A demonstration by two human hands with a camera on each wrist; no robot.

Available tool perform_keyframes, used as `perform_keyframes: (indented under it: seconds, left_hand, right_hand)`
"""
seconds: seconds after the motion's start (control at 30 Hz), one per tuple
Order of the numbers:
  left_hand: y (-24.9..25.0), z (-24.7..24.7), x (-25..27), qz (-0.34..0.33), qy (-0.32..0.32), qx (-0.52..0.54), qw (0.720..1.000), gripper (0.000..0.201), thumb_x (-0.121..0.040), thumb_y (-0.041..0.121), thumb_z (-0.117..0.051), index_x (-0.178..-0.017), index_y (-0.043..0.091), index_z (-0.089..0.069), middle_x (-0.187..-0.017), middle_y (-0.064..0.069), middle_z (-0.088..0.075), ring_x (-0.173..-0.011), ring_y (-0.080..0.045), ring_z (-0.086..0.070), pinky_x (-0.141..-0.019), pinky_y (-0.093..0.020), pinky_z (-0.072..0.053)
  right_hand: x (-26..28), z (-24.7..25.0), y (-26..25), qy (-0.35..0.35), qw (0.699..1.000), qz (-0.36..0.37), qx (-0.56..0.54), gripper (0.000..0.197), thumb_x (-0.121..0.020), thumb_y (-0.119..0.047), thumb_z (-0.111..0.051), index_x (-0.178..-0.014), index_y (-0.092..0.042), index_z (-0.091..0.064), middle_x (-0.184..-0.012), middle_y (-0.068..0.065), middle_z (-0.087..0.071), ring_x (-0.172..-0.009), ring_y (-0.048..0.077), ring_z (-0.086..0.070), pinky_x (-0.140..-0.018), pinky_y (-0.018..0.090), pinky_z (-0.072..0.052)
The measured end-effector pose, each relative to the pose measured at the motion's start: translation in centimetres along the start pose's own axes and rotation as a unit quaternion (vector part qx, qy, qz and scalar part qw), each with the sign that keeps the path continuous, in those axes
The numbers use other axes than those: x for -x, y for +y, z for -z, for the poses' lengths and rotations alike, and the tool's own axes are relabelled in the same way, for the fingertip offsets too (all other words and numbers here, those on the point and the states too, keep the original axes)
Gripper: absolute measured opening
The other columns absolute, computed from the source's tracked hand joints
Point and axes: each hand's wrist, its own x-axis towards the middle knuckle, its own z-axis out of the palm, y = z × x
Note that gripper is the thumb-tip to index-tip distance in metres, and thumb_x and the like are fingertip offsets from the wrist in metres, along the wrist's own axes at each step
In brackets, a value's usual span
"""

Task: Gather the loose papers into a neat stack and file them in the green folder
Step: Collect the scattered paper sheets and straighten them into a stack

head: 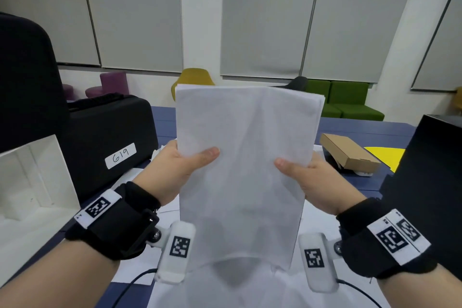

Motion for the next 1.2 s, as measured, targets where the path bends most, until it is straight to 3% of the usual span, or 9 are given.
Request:
perform_keyframes:
  seconds: [0.07,0.17,0.3,0.4,0.53,0.67,0.83,0.97,1.2]
  left_hand:
    - [0.5,0.0,-0.1,0.0,-0.002,-0.003,1.0,0.038,-0.074,0.022,-0.074,-0.111,0.016,-0.07,-0.114,-0.005,-0.073,-0.105,-0.023,-0.069,-0.092,-0.038,-0.054]
    - [-0.1,0.6,-0.1,0.027,-0.021,-0.006,0.999,0.04,-0.072,0.01,-0.068,-0.112,0.013,-0.067,-0.114,-0.008,-0.072,-0.105,-0.026,-0.069,-0.088,-0.035,-0.057]
    - [-1.4,0.7,0.1,0.066,-0.033,0.011,0.997,0.065,-0.053,0.025,-0.092,-0.112,0.016,-0.067,-0.11,-0.005,-0.074,-0.1,-0.023,-0.071,-0.079,-0.03,-0.06]
    - [-0.8,-0.2,-0.1,0.051,-0.006,0.008,0.999,0.027,-0.084,0.007,-0.071,-0.109,0.017,-0.066,-0.103,0.002,-0.076,-0.093,-0.016,-0.072,-0.081,-0.029,-0.06]
    - [-1.2,-0.7,0.2,0.058,0.01,-0.009,0.998,0.026,-0.093,-0.001,-0.054,-0.105,0.018,-0.067,-0.1,0.004,-0.076,-0.091,-0.013,-0.072,-0.084,-0.029,-0.058]
    - [-2.9,-1.3,0.9,0.077,0.026,-0.022,0.996,0.028,-0.094,-0.001,-0.054,-0.103,0.022,-0.068,-0.101,0.006,-0.076,-0.095,-0.013,-0.071,-0.092,-0.035,-0.054]
    - [-2.6,-1.2,0.7,0.053,0.032,-0.04,0.997,0.031,-0.087,0.005,-0.067,-0.089,0.034,-0.078,-0.103,0.006,-0.076,-0.1,-0.014,-0.071,-0.096,-0.041,-0.05]
    - [-3.9,-1.3,1.3,0.072,0.036,-0.036,0.996,0.03,-0.076,0.017,-0.066,-0.105,0.022,-0.071,-0.112,-0.002,-0.074,-0.107,-0.022,-0.068,-0.099,-0.044,-0.049]
    - [-7.3,-1.6,2.3,0.117,0.081,-0.041,0.989,0.044,-0.071,0.027,-0.072,-0.113,0.014,-0.067,-0.11,-0.005,-0.074,-0.105,-0.026,-0.069,-0.1,-0.051,-0.049]
  right_hand:
    - [-0.1,0.5,-0.2,-0.006,1.0,0.018,-0.013,0.031,-0.075,-0.041,-0.074,-0.104,-0.029,-0.074,-0.114,0.0,-0.072,-0.109,0.022,-0.067,-0.1,0.048,-0.047]
    - [0.1,0.6,0.6,-0.016,1.0,0.011,-0.006,0.055,-0.055,-0.052,-0.086,-0.105,-0.032,-0.074,-0.116,0.003,-0.071,-0.111,0.024,-0.066,-0.1,0.048,-0.046]
    - [0.5,0.0,1.7,0.013,0.999,-0.002,0.046,0.02,-0.087,-0.02,-0.07,-0.105,-0.028,-0.071,-0.113,0.0,-0.072,-0.109,0.021,-0.067,-0.101,0.05,-0.047]
    - [0.7,-0.1,0.8,0.035,0.997,0.018,0.061,0.026,-0.093,-0.007,-0.06,-0.094,-0.031,-0.069,-0.1,-0.011,-0.075,-0.098,0.01,-0.07,-0.089,0.031,-0.056]
    - [0.9,0.0,1.1,0.045,0.996,0.023,0.08,0.029,-0.093,-0.006,-0.059,-0.088,-0.033,-0.068,-0.093,-0.018,-0.075,-0.093,0.002,-0.07,-0.081,0.018,-0.056]
    - [1.3,-0.2,2.8,0.057,0.994,-0.009,0.09,0.024,-0.092,-0.005,-0.061,-0.105,-0.024,-0.066,-0.097,-0.012,-0.074,-0.091,0.004,-0.07,-0.072,0.014,-0.054]
    - [1.4,0.3,2.5,0.059,0.995,-0.015,0.077,0.026,-0.091,-0.004,-0.062,-0.108,-0.023,-0.064,-0.103,-0.009,-0.074,-0.093,0.005,-0.07,-0.074,0.016,-0.055]
    - [1.7,0.4,3.9,0.045,0.994,-0.048,0.09,0.027,-0.091,-0.007,-0.063,-0.115,-0.019,-0.062,-0.107,-0.007,-0.073,-0.097,0.005,-0.069,-0.075,0.014,-0.054]
    - [2.0,0.8,6.2,0.019,0.983,-0.108,0.145,0.033,-0.092,-0.014,-0.063,-0.123,-0.022,-0.056,-0.112,-0.012,-0.069,-0.104,-0.001,-0.064,-0.083,0.013,-0.05]
